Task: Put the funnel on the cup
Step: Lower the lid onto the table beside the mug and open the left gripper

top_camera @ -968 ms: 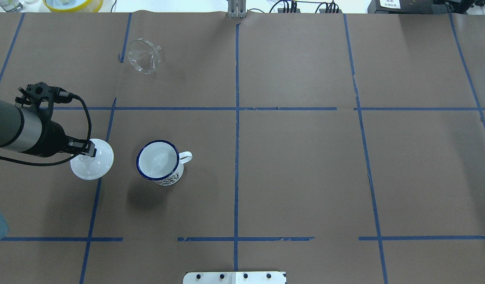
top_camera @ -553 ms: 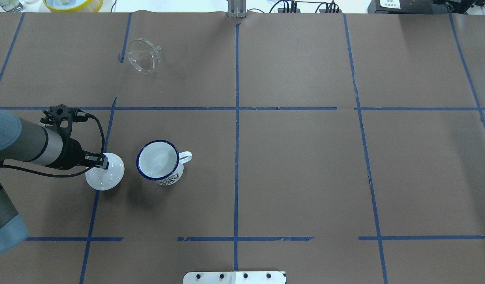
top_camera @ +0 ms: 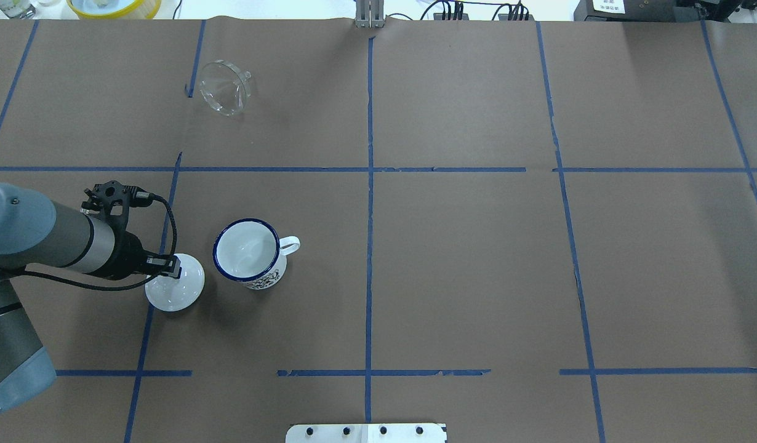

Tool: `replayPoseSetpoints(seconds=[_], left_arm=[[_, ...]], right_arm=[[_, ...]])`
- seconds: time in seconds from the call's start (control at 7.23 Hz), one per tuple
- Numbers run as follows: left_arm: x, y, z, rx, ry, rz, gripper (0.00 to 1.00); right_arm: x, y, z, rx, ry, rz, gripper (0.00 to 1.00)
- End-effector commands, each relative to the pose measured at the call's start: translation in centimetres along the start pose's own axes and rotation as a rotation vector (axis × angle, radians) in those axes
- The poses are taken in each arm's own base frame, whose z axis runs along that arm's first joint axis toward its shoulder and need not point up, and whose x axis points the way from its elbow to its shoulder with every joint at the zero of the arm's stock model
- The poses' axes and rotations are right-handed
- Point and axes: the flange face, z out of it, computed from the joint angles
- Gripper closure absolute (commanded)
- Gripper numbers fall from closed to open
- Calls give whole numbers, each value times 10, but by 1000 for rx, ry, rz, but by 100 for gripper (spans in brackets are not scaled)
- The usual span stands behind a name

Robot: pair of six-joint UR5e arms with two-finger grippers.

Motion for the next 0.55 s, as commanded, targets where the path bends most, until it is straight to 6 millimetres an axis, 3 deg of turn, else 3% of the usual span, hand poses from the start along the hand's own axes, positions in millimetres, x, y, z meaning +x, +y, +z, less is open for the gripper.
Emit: replayPoseSetpoints(seconds=[0.0, 0.14, 0.41], left_arm=[[2, -3, 9, -6, -7, -2, 60], [4, -5, 9, -2, -6, -6, 1], [14, -8, -15, 21, 33, 7, 0]], right_arm=[[0, 0, 0, 0, 0, 0, 0], [0, 0, 0, 0, 0, 0, 0], [0, 0, 1, -1, 0, 1, 0]])
